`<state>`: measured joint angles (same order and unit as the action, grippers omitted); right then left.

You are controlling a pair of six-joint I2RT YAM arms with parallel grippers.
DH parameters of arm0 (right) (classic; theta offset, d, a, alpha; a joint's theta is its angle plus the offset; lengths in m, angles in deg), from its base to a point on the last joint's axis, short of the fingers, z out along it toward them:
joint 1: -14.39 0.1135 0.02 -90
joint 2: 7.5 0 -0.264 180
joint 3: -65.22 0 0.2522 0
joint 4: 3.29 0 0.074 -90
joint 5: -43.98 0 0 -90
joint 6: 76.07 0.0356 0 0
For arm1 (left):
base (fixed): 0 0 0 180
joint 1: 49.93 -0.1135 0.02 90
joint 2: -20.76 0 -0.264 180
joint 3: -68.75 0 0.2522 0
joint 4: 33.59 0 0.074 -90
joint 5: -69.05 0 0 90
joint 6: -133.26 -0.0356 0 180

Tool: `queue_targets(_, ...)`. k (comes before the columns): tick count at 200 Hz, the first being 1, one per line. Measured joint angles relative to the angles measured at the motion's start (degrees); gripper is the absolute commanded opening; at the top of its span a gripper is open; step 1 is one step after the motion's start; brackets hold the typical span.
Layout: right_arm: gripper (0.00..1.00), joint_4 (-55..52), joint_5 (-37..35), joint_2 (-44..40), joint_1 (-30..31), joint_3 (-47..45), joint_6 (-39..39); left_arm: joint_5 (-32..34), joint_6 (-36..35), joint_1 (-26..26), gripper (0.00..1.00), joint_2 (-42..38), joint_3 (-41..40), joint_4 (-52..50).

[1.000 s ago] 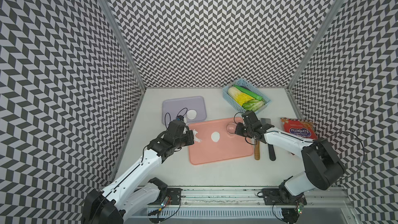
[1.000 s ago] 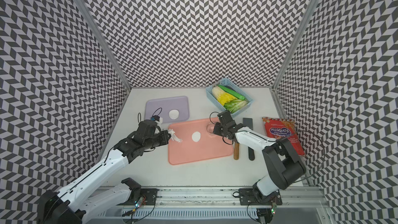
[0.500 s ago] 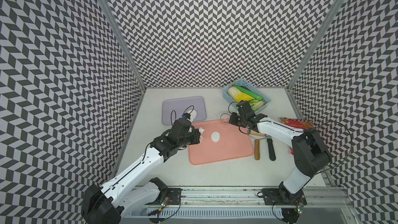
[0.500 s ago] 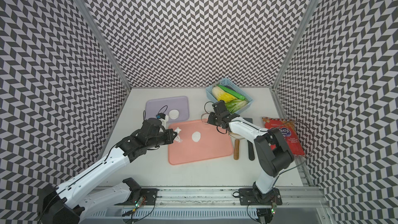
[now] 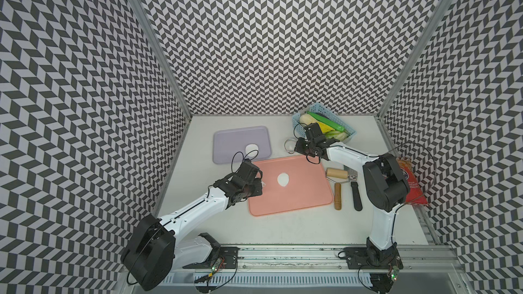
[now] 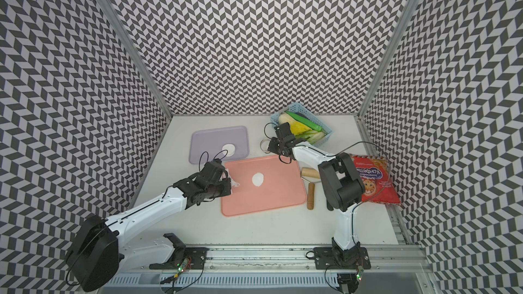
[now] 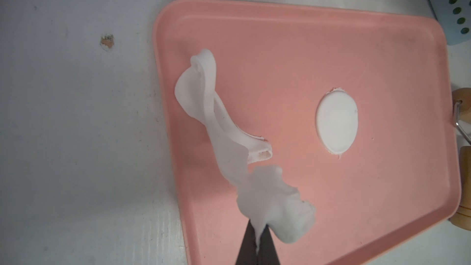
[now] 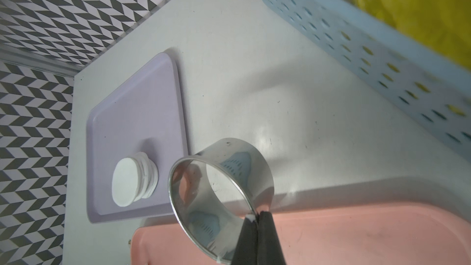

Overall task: Roll out the dumpling wrappers from the dough
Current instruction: Place the dumpling mold at the center of the board.

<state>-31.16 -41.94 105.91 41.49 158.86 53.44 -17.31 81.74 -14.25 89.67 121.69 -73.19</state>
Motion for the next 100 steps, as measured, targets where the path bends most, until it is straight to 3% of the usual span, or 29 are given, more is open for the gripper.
queue_targets(64, 0.0, -1.0, 1.7, 6.0, -0.8, 5.9, 0.0, 0.9, -0.2, -0.1, 0.0, 0.2, 1.2, 0.4)
queue_targets(100, 0.13, -1.3, 2.1, 7.2, -0.9, 7.0, 0.0, 1.1, -0.4, -0.1, 0.0, 2.3, 1.3, 0.6)
